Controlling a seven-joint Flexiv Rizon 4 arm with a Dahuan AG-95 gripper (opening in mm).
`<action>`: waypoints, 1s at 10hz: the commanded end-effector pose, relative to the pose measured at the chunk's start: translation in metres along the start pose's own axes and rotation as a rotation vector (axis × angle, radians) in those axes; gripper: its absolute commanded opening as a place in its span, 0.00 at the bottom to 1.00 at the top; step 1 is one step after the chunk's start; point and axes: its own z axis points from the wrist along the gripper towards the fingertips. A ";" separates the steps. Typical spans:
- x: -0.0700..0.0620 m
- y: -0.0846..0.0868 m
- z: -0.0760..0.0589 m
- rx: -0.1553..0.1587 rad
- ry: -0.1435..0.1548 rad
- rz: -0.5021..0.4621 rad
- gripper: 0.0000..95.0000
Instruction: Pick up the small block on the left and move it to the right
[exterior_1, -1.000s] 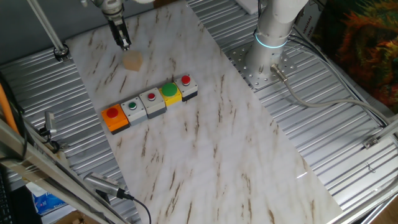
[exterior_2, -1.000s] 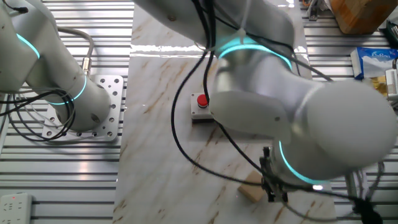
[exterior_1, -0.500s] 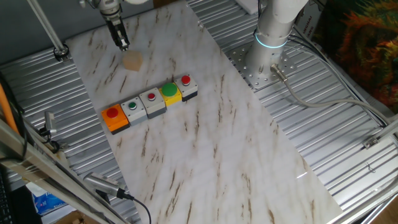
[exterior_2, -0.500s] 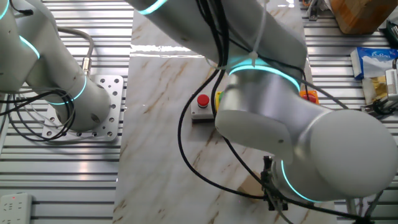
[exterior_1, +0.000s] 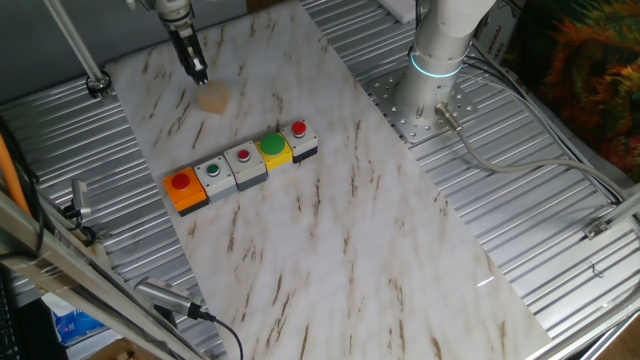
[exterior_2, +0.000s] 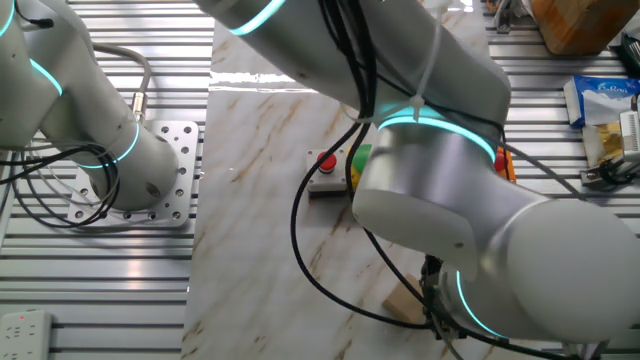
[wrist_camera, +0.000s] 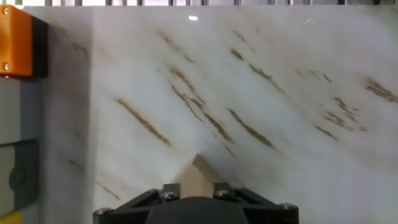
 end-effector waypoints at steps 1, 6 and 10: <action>0.000 0.000 0.003 -0.007 0.013 0.137 1.00; 0.000 -0.002 0.009 0.023 0.060 0.294 1.00; 0.000 -0.002 0.012 0.020 0.060 0.293 1.00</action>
